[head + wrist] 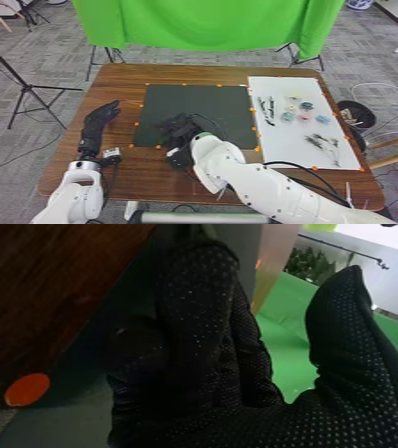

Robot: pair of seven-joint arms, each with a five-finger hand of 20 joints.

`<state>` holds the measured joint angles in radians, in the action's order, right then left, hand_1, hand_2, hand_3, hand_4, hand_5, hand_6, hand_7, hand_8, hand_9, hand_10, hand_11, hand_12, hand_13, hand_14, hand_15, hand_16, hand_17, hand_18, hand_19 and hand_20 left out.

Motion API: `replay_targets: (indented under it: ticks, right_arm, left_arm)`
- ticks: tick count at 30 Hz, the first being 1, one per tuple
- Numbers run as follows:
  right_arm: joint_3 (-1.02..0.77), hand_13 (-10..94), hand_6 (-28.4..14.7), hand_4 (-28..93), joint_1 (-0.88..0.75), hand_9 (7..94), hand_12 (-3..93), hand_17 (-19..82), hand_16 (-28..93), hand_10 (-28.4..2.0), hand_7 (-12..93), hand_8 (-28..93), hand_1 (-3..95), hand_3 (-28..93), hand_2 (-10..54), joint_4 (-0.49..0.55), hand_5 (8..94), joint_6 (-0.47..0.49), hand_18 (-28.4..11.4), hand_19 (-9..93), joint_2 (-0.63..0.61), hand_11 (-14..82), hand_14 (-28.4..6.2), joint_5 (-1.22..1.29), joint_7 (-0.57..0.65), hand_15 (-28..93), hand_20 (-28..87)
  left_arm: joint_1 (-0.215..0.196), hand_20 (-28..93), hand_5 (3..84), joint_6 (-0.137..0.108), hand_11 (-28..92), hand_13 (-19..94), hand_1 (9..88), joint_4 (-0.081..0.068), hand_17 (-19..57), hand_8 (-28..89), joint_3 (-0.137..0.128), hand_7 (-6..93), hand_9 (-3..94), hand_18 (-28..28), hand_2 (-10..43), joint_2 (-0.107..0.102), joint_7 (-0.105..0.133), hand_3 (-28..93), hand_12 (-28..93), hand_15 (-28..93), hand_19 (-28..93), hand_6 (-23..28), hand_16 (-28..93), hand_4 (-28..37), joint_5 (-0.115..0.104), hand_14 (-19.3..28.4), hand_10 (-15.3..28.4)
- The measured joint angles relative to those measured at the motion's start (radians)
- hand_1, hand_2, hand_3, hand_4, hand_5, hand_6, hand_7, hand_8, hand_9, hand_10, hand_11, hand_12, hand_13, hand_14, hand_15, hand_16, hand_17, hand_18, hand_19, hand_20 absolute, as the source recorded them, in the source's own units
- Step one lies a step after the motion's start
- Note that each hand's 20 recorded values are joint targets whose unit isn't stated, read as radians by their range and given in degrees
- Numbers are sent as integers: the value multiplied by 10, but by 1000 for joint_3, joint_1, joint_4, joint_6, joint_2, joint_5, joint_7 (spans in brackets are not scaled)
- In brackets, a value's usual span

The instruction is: Arrange flowers

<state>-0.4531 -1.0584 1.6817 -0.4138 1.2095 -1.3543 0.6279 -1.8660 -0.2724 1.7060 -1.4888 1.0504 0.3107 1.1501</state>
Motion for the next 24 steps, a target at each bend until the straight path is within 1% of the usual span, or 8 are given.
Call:
replay_targets:
  ticks: [3,6,9,11,13,16,18,24]
  right_arm:
    - [1,937,-40,31,14,790,157,711,220,-161,322,-79,238,694,-18,35,640,-9,-86,838,-29,164,-59,60,-28,441,278]
    - [-14,937,-37,13,31,777,160,707,231,-163,302,-81,241,698,-39,96,632,1,-84,845,-76,159,-56,77,-56,437,277]
    - [-90,937,-34,4,29,756,161,696,239,-163,278,-77,244,697,-57,171,621,64,-83,854,-130,152,-57,70,-69,426,277]
    - [-168,932,-31,-3,16,732,162,679,257,-165,255,-71,240,698,-66,218,610,127,-91,865,-168,144,-62,55,-78,413,274]
    - [-245,918,-25,-9,-5,711,162,662,269,-168,235,-68,242,692,-74,262,595,168,-98,876,-211,135,-64,30,-90,420,272]
    - [-351,905,-23,-17,-51,691,164,646,273,-171,212,-62,242,687,-87,316,588,187,-105,887,-283,128,-69,-14,-105,431,268]
    - [-426,895,-17,-37,-95,673,167,638,270,-171,196,-58,245,665,-94,345,579,196,-107,893,-332,120,-71,-48,-113,442,260]
    - [-682,886,-26,-86,-299,652,169,629,266,-175,171,-51,216,602,-95,432,559,283,-109,896,-479,112,-73,-224,-118,447,255]
  left_arm:
    - [-2,138,442,0,167,323,152,1,36,-97,-5,157,449,100,-51,0,1,748,92,127,31,-1,-7,-283,-2,139,129]
    - [-7,138,442,0,167,324,152,5,36,-97,-14,157,450,100,-51,0,1,748,92,127,31,-1,-7,-283,-6,138,129]
    - [-17,138,442,-1,168,324,152,11,36,-98,-27,156,450,100,-51,0,2,747,92,127,31,-1,-8,-283,-14,138,129]
    - [-25,138,442,-1,167,324,152,17,37,-98,-36,156,450,100,-51,0,3,747,92,128,31,-1,-7,-283,-20,138,129]
    - [-35,138,443,-2,168,325,152,23,37,-98,-45,156,449,99,-52,0,4,748,92,129,30,-1,-8,-283,-26,139,129]
    - [-51,138,442,-2,168,325,153,32,38,-98,-55,156,450,99,-52,0,7,748,92,130,30,-1,-8,-283,-34,139,129]
    - [-58,138,442,-2,168,325,153,36,38,-97,-59,157,450,99,-52,0,9,748,92,130,29,-1,-8,-283,-37,139,130]
    - [-62,139,442,-2,168,325,152,37,38,-97,-62,156,450,99,-53,4,16,749,92,131,30,-1,-8,-283,-38,139,130]
